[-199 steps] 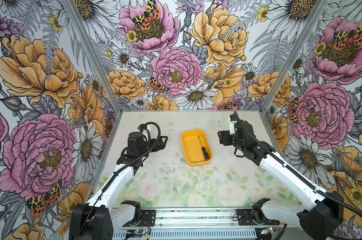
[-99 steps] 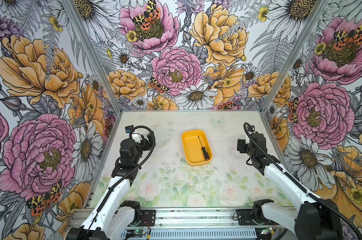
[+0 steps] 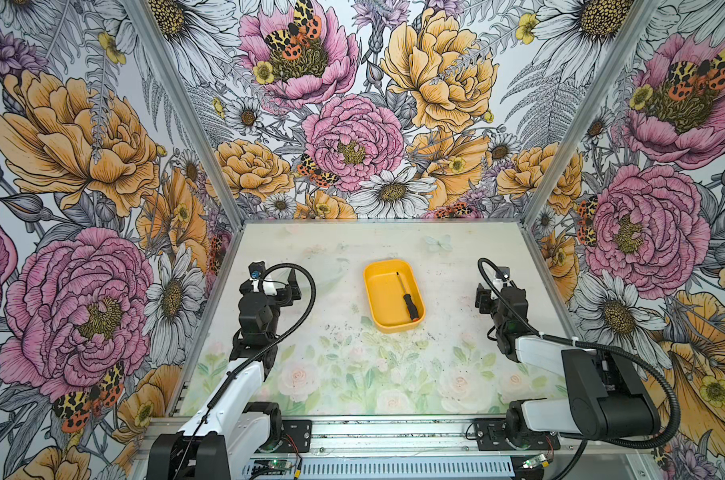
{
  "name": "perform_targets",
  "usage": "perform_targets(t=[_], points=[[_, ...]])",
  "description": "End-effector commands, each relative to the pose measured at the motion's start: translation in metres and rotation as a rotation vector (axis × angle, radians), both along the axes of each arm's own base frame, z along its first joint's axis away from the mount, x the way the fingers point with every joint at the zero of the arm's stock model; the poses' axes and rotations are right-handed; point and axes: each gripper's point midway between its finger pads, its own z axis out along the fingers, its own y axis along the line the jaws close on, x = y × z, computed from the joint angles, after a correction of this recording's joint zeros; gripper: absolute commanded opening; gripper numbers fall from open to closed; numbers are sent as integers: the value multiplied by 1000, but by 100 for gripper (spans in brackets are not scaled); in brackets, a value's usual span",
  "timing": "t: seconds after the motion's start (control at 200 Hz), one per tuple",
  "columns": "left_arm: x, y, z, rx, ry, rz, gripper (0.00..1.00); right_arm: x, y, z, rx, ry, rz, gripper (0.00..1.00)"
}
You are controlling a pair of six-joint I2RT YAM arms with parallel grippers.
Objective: Put the screwdriver in the bin
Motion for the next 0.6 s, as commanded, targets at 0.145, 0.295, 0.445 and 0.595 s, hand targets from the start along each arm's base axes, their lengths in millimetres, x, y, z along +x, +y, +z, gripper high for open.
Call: perform_targets(t=[0.145,0.295,0.445,0.595], points=[[4,11,-2,51,-47,20,99,17,-5,13,18,-139,-14,75],[6,17,-15,58,-18,39,99,17,-6,13,16,-151,-15,75],[6,19,-29,55,-17,41,99,16,-6,12,18,-149,-19,75],[13,11,-41,35,-15,-16,99,15,-7,12,18,-148,-20,75]])
